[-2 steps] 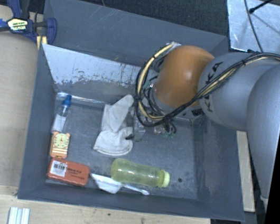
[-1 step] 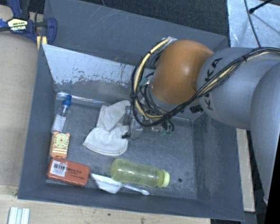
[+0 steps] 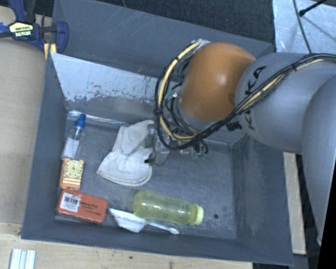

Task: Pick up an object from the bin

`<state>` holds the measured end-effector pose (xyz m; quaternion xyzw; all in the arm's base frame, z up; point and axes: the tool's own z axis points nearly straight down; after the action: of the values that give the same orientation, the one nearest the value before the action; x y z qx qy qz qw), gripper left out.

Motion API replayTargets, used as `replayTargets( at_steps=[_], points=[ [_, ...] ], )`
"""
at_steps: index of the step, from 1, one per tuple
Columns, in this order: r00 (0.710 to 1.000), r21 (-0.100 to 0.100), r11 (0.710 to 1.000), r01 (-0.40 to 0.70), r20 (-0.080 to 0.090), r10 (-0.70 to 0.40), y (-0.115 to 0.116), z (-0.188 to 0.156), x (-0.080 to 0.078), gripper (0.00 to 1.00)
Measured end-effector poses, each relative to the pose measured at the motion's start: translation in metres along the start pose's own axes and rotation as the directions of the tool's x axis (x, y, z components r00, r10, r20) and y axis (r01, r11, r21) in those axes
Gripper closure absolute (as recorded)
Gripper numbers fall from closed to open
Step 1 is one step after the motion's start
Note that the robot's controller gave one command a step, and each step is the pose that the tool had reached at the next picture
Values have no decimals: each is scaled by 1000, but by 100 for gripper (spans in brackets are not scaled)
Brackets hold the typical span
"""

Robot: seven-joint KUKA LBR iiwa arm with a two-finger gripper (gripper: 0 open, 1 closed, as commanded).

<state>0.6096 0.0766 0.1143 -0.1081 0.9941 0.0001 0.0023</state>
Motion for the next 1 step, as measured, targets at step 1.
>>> replayTargets(
  at_steps=[1],
  points=[
    [999,0,999,37,-1,-37,16,-138,15,100]
  ],
)
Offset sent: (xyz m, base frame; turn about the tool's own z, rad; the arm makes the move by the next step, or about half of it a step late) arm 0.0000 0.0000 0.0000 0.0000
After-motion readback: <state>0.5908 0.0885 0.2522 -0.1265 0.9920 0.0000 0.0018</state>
